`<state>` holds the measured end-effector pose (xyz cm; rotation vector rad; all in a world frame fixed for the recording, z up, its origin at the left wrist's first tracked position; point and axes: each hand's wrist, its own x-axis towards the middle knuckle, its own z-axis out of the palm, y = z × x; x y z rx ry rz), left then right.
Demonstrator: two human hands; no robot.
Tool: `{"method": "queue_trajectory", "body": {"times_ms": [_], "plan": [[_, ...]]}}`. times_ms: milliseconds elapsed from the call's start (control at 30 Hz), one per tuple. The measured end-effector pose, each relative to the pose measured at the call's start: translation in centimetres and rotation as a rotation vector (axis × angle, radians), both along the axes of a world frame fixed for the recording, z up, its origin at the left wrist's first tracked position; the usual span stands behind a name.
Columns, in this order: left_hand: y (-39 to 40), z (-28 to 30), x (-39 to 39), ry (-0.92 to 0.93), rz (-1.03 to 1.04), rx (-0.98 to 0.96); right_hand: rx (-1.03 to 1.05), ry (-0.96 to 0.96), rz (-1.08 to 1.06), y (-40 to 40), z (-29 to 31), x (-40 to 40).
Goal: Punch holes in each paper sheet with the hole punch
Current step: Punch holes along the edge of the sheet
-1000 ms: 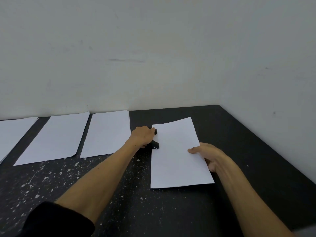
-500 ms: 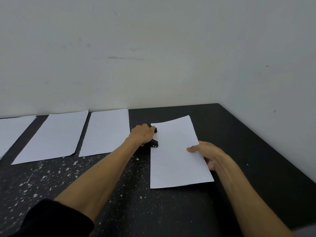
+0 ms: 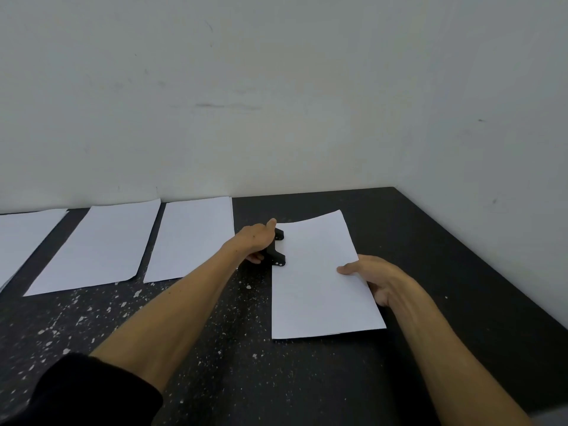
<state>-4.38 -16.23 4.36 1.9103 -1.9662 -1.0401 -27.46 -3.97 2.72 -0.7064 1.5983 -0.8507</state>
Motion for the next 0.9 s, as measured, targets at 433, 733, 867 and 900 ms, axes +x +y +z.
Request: {"method": "queue_trajectory", "body": {"times_ms": [433,733,867,900], "plan": [[-2.0,-0.3,0.8,-0.067,-0.139,-0.354,0.013,-0.072,0.025,-0.1,-0.2,-1.0],[-0.6,-0.8,-1.3,0.026,-0.329,-0.142,0.040,-0.111,-0.006,-0.1,0.3,-1.0],[-0.5,-1.9,-1.6,-0.126,-0.365,-0.277,0.032,-0.090,0.013,-0.3,0.1,-1.1],[-0.6,-2.3,-1.7,-0.161,-0.370,-0.306,0.028,-0.088,0.019,-0.3,0.1,-1.1]]}}
